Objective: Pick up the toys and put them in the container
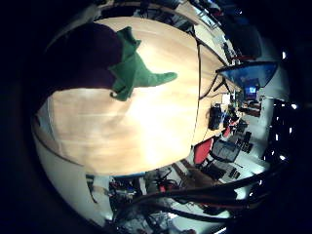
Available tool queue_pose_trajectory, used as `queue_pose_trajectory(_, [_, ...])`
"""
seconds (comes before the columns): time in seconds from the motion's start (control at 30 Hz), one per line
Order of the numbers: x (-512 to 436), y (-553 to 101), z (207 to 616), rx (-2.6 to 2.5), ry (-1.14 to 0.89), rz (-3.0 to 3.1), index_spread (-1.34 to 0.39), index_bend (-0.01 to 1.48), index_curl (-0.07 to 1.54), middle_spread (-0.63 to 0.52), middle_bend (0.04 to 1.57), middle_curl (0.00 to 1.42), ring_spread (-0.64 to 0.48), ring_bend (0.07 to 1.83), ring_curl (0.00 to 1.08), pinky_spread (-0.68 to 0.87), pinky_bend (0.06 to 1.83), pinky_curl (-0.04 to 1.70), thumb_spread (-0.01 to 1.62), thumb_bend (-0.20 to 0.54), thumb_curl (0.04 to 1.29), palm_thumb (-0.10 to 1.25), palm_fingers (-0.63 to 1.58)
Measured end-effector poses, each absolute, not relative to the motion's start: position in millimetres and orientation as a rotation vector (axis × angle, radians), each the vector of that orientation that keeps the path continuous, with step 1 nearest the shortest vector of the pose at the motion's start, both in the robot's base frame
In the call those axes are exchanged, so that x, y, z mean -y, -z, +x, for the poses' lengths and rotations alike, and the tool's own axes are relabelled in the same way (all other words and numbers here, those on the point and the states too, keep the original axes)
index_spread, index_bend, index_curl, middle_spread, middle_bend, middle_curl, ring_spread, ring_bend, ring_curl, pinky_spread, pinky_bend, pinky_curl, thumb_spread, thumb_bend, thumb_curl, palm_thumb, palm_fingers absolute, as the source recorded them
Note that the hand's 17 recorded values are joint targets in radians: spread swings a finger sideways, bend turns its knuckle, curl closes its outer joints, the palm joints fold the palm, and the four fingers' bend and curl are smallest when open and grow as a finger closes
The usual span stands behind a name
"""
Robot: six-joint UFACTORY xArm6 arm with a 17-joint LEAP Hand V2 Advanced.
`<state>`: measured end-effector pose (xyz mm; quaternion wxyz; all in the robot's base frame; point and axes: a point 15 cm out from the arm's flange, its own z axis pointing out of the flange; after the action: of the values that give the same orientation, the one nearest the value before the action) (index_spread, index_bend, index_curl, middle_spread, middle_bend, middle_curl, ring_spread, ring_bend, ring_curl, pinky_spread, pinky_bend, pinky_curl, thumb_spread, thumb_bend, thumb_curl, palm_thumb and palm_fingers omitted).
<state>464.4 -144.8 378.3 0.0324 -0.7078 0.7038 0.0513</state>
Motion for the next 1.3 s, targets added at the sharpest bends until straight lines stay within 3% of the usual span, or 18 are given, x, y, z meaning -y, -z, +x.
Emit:
queue_pose_trajectory(0.53, [-1.9, -438.1, 434.6, -1.826, -0.089, -2.415, -0.6, 0.16, 0.59, -0.48, 0.58, 0.86, -0.38, 1.04, 0.59, -0.56, 1.11, 0.42, 1.21, -0.013, 0.41, 0.9, 1.02])
queue_pose_trajectory(1.3, [-207.3, -433.0, 385.4, -1.531, -0.208, -2.611, -0.6, 0.16, 0.61, -0.48, 0.58, 0.89, -0.38, 1.05, 0.59, -0.56, 1.11, 0.43, 1.21, -0.014, 0.42, 0.89, 1.02])
